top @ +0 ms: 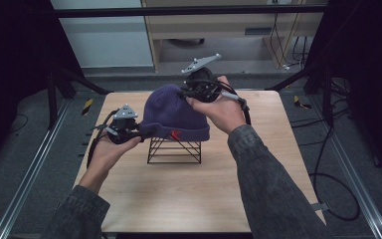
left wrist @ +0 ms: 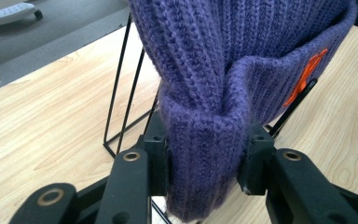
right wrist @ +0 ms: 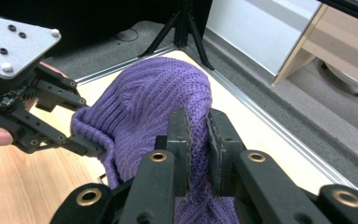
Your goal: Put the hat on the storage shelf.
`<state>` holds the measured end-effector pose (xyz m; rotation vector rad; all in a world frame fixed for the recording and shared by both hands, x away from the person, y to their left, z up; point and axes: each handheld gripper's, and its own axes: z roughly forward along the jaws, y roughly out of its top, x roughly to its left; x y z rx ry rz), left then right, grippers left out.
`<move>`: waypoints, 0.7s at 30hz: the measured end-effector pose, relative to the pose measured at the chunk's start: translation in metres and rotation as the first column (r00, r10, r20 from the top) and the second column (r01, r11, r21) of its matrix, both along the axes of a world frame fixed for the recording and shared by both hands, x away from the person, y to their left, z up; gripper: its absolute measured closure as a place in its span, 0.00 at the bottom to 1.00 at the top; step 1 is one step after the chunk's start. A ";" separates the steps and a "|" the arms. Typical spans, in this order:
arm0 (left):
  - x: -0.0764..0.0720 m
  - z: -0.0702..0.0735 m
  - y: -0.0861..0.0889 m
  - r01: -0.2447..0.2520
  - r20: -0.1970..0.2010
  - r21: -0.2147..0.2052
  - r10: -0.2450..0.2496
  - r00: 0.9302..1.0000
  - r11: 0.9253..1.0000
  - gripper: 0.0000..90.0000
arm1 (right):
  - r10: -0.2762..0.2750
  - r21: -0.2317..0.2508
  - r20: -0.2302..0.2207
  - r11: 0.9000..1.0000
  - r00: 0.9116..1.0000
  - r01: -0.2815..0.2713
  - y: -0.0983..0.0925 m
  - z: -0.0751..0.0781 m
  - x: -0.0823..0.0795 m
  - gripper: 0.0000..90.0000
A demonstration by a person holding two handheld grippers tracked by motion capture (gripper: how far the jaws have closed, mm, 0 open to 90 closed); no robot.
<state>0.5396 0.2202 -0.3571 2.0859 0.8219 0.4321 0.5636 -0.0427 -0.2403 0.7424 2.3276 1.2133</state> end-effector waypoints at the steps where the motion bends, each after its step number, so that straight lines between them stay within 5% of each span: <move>1: 0.000 -0.001 0.000 0.001 -0.003 0.001 -0.001 1.000 1.000 0.69 | 0.003 -0.003 -0.002 1.000 1.000 -0.003 0.000 -0.001 0.000 0.90; 21: -0.001 -0.038 0.006 0.015 -0.052 -0.005 -0.015 0.999 1.000 0.65 | 0.049 -0.051 -0.055 0.997 0.997 -0.052 0.007 -0.031 -0.007 0.90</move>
